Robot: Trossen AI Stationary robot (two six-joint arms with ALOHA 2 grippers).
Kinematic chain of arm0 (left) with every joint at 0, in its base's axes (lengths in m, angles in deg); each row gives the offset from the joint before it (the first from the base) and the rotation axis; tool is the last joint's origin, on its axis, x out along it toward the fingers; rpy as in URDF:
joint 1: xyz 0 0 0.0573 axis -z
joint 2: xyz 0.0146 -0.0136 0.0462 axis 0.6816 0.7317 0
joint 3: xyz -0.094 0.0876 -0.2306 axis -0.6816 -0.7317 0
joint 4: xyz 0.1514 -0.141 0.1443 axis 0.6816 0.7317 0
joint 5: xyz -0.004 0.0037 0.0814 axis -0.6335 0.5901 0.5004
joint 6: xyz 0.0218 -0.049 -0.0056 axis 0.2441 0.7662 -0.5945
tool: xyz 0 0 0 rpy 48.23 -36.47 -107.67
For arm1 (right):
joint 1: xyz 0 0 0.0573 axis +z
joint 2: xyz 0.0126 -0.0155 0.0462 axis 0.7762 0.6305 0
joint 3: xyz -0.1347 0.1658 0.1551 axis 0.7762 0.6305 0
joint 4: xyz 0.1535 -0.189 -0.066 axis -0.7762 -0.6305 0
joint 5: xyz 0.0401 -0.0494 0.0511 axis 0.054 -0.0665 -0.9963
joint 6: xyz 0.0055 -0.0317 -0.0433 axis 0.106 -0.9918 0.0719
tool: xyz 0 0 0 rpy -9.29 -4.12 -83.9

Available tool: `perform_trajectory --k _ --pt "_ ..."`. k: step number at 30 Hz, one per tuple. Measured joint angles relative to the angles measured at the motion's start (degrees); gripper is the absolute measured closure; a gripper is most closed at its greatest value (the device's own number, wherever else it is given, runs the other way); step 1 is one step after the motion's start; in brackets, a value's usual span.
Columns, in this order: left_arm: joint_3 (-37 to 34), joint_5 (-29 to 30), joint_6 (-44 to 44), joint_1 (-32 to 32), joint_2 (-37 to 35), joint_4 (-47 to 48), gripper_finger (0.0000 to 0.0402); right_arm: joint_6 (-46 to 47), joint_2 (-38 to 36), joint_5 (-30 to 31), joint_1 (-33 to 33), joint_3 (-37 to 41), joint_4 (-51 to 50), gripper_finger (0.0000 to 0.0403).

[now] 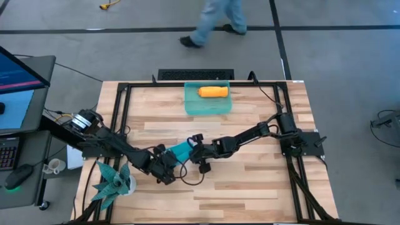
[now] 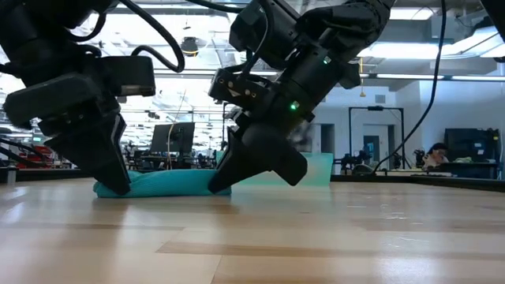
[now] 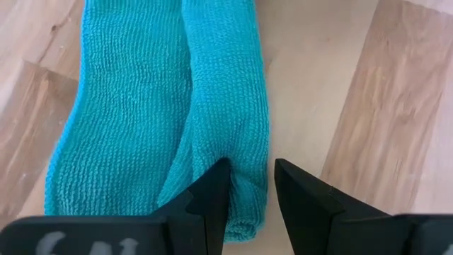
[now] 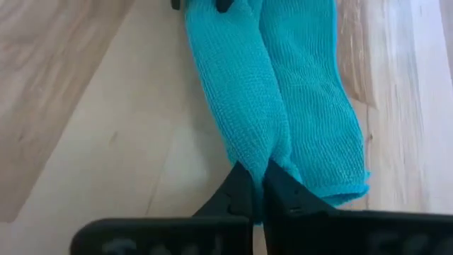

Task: Roll microfiber towels into tight, uniform cylinder then place into a basket
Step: Roll the blue microfiber cloth on the table

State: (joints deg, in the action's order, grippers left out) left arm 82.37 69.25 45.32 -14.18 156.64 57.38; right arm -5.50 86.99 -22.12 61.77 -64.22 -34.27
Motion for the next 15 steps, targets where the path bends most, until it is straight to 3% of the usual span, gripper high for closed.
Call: perform_trajectory --k 7,12,15 --pt "5.51 4.73 -4.94 2.47 0.33 9.11 0.0290 7.35 -0.03 -1.85 -0.12 0.04 0.17 0.0360" --pt "11.22 9.73 -5.04 5.19 0.29 20.10 0.0290 12.28 -0.09 -3.85 -0.24 -0.07 0.10 0.0380" --pt "13.10 13.55 -6.93 7.59 0.22 22.03 0.0290 15.26 -0.03 -5.00 -0.51 -0.77 -0.29 0.0383"
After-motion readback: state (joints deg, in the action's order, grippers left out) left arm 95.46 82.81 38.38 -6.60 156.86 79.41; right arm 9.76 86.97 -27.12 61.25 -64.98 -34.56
